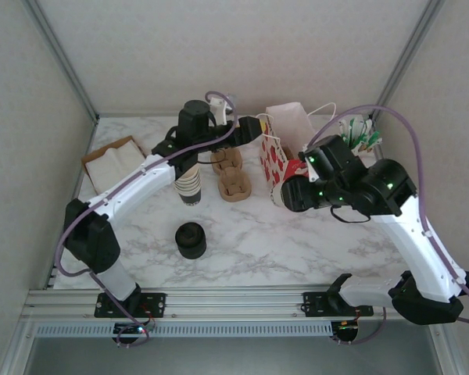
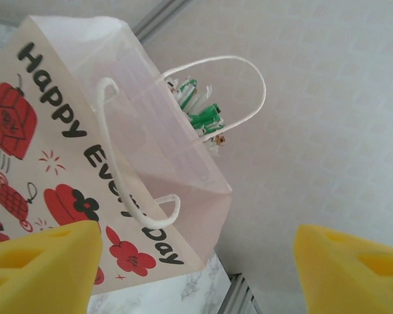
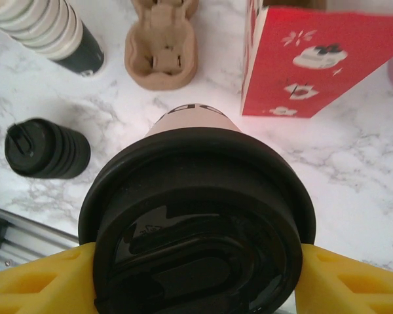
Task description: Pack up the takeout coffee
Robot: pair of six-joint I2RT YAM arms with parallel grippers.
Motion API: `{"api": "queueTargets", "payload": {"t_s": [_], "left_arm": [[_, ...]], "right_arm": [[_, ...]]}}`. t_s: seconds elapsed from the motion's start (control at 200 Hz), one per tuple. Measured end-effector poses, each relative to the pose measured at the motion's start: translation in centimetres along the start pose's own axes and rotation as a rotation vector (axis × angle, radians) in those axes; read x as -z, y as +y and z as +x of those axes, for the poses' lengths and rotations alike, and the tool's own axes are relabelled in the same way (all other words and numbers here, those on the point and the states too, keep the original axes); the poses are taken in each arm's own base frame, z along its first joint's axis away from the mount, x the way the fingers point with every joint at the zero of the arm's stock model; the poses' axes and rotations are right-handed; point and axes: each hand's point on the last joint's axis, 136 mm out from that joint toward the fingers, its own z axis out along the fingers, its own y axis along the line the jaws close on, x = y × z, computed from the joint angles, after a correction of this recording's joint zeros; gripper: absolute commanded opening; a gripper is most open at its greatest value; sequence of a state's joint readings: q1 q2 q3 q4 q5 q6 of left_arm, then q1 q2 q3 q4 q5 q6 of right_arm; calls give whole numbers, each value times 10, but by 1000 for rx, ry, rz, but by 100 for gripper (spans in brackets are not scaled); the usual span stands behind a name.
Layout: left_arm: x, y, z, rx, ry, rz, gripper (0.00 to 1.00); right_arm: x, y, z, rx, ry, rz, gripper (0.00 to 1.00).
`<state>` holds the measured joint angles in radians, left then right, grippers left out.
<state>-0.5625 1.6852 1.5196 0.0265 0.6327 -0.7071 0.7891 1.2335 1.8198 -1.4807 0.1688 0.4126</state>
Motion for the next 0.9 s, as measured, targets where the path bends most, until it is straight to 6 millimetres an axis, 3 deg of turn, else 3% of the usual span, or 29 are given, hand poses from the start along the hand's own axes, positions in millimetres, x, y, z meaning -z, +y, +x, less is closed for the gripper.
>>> {"api": "queueTargets", "payload": {"t_s": [0.145, 0.315, 0.491, 0.571, 0.696, 0.901], "left_arm": [[-13, 6, 4, 18, 31, 7, 56], [-26, 11, 7, 41, 57, 16, 49], [-35, 15, 11, 71, 83, 36, 22], [-37, 15, 13, 88, 92, 41, 10], [-38, 8, 16, 92, 103, 66, 0], [-43, -10, 29, 101, 138, 114, 0]], "right_arm": [[22, -7, -13, -10, -77, 20, 69], [46, -15, -27, -25, -167, 43, 70], [61, -22, -41, -35, -234, 75, 70], [61, -23, -50, -39, -248, 96, 70], [54, -27, -65, -41, -249, 141, 70], [40, -37, -83, -58, -230, 197, 70]]}}
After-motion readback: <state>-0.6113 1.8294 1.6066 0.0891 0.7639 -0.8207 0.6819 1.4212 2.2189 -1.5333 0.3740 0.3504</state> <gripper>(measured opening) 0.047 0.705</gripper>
